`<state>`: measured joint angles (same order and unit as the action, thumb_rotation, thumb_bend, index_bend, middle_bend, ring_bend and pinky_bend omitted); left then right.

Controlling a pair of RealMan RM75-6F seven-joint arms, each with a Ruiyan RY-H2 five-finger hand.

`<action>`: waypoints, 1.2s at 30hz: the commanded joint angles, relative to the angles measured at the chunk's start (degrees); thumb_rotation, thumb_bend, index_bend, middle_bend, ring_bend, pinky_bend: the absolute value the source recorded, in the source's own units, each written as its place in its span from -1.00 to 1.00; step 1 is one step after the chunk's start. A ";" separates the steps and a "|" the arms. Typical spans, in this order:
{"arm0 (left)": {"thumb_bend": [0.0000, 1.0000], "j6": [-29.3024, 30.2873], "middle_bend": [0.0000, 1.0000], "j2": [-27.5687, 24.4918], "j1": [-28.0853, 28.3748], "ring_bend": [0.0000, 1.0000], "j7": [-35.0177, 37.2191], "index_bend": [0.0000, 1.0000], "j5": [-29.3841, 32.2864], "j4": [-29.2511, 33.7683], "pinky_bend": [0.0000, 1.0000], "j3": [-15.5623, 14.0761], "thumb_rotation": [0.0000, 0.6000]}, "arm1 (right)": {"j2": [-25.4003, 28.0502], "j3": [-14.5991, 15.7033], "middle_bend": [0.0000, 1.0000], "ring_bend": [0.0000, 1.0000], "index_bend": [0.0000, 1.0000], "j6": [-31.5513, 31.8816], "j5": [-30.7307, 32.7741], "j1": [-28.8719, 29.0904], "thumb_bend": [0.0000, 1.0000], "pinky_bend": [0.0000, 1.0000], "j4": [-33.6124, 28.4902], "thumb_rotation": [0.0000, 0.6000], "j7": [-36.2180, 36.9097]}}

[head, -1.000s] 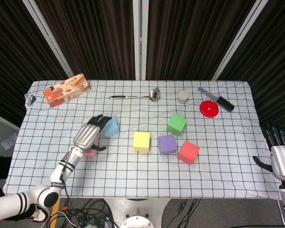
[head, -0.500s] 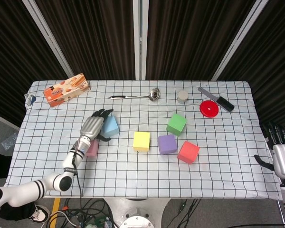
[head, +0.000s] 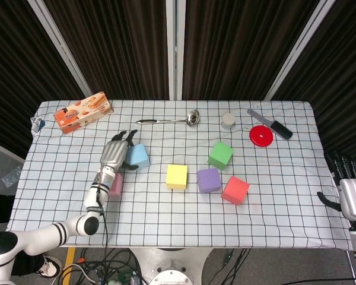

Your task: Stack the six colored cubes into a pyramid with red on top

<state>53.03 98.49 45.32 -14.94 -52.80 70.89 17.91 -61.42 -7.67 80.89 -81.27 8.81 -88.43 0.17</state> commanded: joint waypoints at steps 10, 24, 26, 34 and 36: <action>-0.67 3.55 0.01 -8.06 -3.25 -0.84 5.19 -0.89 -13.73 16.75 -0.70 -5.42 1.00 | 0.88 -0.82 -1.00 -1.00 -1.00 -1.01 0.09 1.26 -0.72 -1.00 0.55 1.00 1.06; -0.67 4.86 0.03 -4.63 -3.15 -0.81 3.39 -0.88 -15.82 12.11 -0.73 -7.51 1.00 | 1.29 -0.27 -1.00 -1.00 -1.00 -0.73 0.19 0.76 -0.70 -1.00 0.60 1.00 1.51; -0.67 4.40 0.04 -4.10 -2.87 -0.79 5.12 -0.89 -17.25 10.27 -0.73 -7.85 1.00 | 1.39 -0.11 -1.00 -1.00 -1.00 -1.37 0.36 0.90 -0.69 -1.00 0.65 1.00 1.59; -0.67 1.64 0.04 -4.27 -2.20 -0.78 16.21 -0.88 -22.64 6.17 -0.73 -9.24 1.00 | 1.50 -0.01 -1.00 -1.00 -1.00 -2.10 0.76 1.15 -0.64 -1.00 0.72 1.00 1.38; -0.67 1.45 0.04 -4.23 -2.18 -0.78 17.85 -0.89 -23.34 5.70 -0.73 -9.42 1.00 | 1.74 0.28 -1.00 -1.00 -1.00 -2.33 0.26 1.25 -0.60 -1.00 0.54 1.00 1.52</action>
<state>55.12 94.33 42.97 1.17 -74.90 77.39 8.92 -59.77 -7.48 78.64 -80.88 10.01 -87.83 1.64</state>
